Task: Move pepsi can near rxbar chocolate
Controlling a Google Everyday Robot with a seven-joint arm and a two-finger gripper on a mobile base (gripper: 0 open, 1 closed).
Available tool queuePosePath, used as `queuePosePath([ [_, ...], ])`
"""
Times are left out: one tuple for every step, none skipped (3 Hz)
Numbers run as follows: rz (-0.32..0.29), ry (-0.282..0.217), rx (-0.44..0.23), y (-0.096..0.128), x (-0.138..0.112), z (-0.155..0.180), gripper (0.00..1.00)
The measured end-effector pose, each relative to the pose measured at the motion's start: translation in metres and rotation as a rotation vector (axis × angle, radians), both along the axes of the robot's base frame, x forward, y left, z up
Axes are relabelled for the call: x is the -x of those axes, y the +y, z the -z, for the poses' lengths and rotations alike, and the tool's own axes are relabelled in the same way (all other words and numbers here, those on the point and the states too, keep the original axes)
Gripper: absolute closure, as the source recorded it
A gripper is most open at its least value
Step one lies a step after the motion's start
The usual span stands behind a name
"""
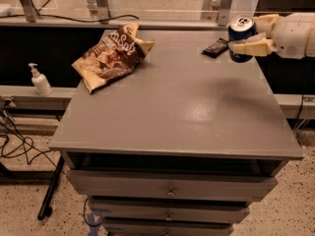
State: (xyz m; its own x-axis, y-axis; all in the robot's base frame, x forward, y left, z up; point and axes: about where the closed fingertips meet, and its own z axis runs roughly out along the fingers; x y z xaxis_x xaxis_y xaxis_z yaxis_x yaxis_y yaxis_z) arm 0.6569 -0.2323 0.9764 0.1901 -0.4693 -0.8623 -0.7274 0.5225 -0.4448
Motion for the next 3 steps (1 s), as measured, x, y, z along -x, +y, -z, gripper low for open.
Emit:
queuePosePath([
  [0.068,0.0,-0.071,-0.031,-0.046,0.009,1.0],
  [0.158,0.006,-0.105,-0.057,-0.082,0.023,1.0],
  [0.242,0.036,-0.11,-0.072,-0.106,0.037,1.0],
])
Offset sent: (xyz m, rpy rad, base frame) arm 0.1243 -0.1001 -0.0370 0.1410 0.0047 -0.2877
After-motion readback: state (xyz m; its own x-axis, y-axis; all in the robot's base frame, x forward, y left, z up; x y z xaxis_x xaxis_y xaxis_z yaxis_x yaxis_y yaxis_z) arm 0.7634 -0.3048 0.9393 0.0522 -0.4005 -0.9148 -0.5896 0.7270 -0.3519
